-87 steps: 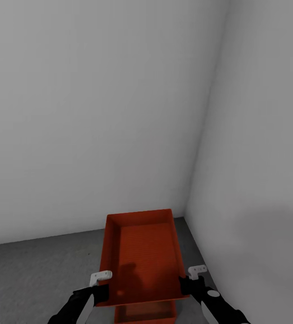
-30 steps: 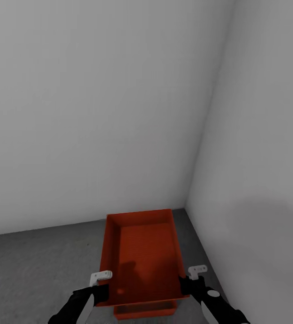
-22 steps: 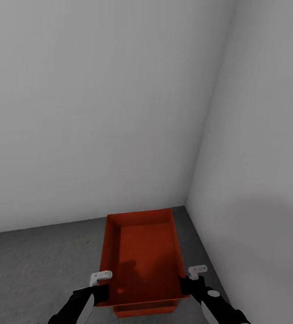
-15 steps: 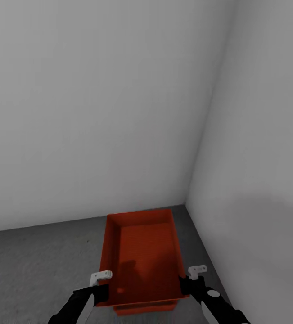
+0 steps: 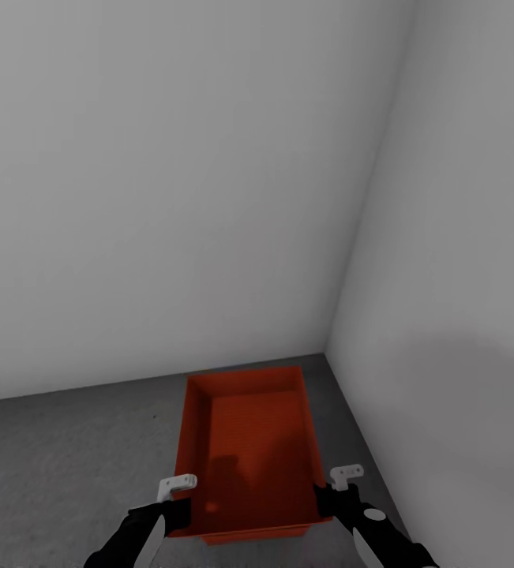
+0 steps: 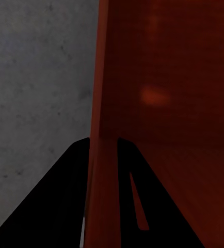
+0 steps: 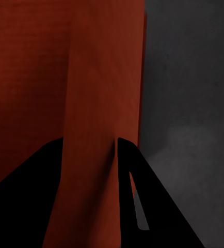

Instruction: Move the two storage containers from the living room to the garage. In the garage, place one container on the floor and stack the other container on top of it (either order is fine).

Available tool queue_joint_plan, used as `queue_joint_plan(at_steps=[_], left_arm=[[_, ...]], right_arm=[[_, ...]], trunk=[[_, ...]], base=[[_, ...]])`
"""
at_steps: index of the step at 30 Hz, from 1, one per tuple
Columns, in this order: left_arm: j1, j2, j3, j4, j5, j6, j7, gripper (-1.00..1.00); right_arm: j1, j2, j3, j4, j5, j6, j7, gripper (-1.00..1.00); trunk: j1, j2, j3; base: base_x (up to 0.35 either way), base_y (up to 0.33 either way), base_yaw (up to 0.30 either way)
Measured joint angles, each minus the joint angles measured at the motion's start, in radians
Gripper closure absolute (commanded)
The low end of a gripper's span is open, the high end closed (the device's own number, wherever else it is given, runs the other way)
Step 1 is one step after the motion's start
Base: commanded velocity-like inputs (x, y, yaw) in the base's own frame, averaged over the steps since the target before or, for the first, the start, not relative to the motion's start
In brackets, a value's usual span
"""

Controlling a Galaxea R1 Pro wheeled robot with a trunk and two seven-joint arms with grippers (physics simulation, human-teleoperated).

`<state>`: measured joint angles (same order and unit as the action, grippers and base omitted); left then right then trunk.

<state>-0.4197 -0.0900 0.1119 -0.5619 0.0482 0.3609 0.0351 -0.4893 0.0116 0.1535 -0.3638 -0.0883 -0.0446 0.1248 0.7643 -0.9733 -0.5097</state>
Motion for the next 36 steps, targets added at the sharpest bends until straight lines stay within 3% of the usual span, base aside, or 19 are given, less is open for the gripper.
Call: queue_joint_plan(at_steps=[6, 36], left_arm=[[-0.001, 0.000, 0.000, 0.000, -0.001, 0.000, 0.000, 1.00], [0.000, 0.000, 0.000, -0.001, -0.001, 0.001, 0.000, 1.00]], right_arm=[[0.000, 0.000, 0.000, 0.000, 0.000, 0.000, 0.000, 1.00], [0.000, 0.000, -0.001, 0.000, 0.000, 0.000, 0.000, 1.00]], trunk=[[0.000, 0.000, -0.009], [0.107, -0.196, -0.100]], base=[[0.000, 0.000, 0.000], [0.000, 0.000, 0.000]])
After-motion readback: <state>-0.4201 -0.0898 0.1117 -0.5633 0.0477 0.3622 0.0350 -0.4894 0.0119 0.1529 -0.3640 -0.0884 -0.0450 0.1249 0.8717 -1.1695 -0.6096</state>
